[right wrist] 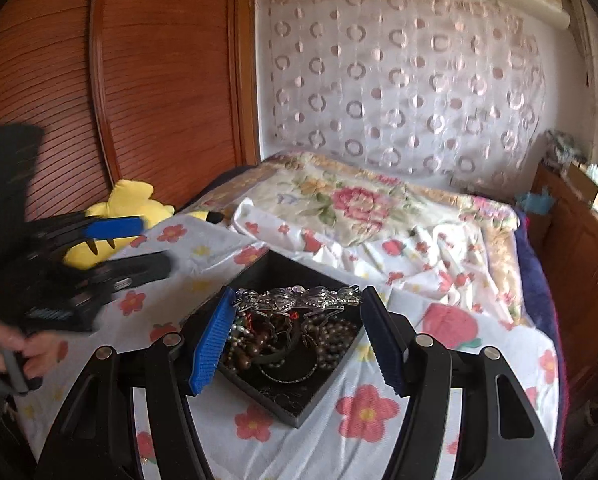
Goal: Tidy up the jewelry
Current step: 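Carry both pieces into the black box and open both grippers, then grasp the gold ring with the right gripper while the left grasps the small gold earring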
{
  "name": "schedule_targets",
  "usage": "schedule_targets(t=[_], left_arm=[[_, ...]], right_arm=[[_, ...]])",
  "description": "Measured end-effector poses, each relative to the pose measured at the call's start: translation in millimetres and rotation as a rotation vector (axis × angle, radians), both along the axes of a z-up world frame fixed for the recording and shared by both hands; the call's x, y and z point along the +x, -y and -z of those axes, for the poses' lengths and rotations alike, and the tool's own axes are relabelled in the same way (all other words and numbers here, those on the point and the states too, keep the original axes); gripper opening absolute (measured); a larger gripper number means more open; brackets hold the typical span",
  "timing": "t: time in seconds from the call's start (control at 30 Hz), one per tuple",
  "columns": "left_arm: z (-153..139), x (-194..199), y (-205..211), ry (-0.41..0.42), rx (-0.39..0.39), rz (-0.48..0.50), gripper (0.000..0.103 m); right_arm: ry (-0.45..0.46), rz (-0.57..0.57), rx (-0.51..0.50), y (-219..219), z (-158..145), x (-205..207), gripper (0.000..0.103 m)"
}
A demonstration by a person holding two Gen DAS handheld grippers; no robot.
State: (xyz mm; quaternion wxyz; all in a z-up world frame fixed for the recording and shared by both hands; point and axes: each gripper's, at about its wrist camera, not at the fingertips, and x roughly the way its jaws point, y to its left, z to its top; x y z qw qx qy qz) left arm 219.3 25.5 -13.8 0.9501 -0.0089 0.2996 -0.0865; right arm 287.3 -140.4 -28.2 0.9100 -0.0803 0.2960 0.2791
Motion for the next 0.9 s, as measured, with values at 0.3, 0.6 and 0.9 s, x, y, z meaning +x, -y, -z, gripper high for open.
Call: schedule_targets(t=[0.3,0.6,0.9], left_arm=[[24,-38,-25,-0.001,0.000,-0.009,0.095],[39,-55,-20,-0.024,-0.024,0.006,0.095],[45,-82,-2,-0.018,-0.010,0.043,0.095]], right_arm=[[-0.071,0.013,-0.018,-23,15,26,0.068],[-0.056,-0.009,-0.005,-23,2,17,0.072],[-0.031,-0.052,-0.039,-1,6,-41,0.052]])
